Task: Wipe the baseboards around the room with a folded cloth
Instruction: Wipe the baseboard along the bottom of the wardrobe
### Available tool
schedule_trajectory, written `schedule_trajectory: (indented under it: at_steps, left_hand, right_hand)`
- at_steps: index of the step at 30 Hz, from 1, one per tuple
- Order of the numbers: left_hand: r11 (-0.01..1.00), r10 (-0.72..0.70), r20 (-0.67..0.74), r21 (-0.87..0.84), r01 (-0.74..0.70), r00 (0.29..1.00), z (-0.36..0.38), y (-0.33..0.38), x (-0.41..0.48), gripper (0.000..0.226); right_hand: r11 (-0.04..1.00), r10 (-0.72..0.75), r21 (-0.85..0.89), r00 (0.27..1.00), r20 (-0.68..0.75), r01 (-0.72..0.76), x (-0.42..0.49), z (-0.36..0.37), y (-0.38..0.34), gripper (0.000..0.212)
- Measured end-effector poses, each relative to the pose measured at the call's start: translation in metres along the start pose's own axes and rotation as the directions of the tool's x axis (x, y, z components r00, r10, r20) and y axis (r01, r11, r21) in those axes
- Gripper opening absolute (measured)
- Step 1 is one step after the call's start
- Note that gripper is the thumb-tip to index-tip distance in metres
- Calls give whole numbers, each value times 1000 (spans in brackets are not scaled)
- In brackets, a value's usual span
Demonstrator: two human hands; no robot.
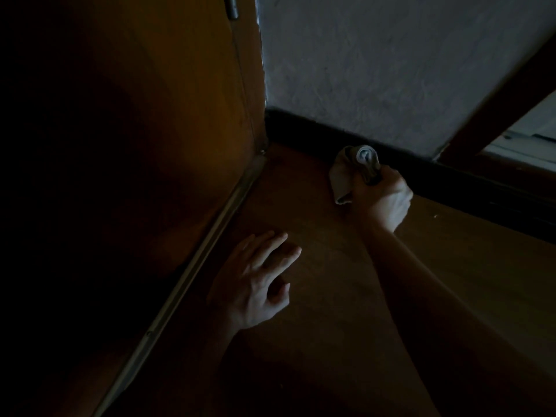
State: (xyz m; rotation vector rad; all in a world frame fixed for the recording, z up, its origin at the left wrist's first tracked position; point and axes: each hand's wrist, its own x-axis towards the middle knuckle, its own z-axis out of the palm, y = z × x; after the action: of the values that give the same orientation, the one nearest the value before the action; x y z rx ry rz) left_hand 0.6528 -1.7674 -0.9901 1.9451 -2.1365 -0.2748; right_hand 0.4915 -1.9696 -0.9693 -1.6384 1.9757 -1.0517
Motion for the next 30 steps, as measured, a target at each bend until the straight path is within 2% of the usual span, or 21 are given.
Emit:
schedule_trajectory:
  at_steps: [4, 8, 16, 23, 26, 30]
  left_hand:
    - [999, -45, 25, 2, 45, 999, 1, 4, -3, 63]
    - [999, -45, 20, -8, 45, 999, 1, 5, -4, 63]
    - [999, -46, 5, 3, 46, 999, 2, 2, -4, 63]
    - [999, -49, 22, 10, 49, 999, 2, 1, -3, 64]
    - [999, -43, 3, -1, 43, 999, 3, 1, -3, 63]
    - [999, -39, -26, -5, 39, 999, 7, -1, -3, 62]
  right_hand:
    - [1000, -12, -11, 996, 85, 13, 4, 6, -11, 27]
    - [999, 45, -15, 998, 53, -44, 3, 3, -8, 28]
    - [998, 66, -19, 997, 29, -65, 1, 6, -14, 18]
    - [1000, 4, 4, 992, 122, -5, -7, 34, -46, 26]
    - [999, 9, -33, 995, 101, -6, -3, 21, -32, 24]
    - [998, 55, -29, 998, -14, -55, -1, -7, 3, 25]
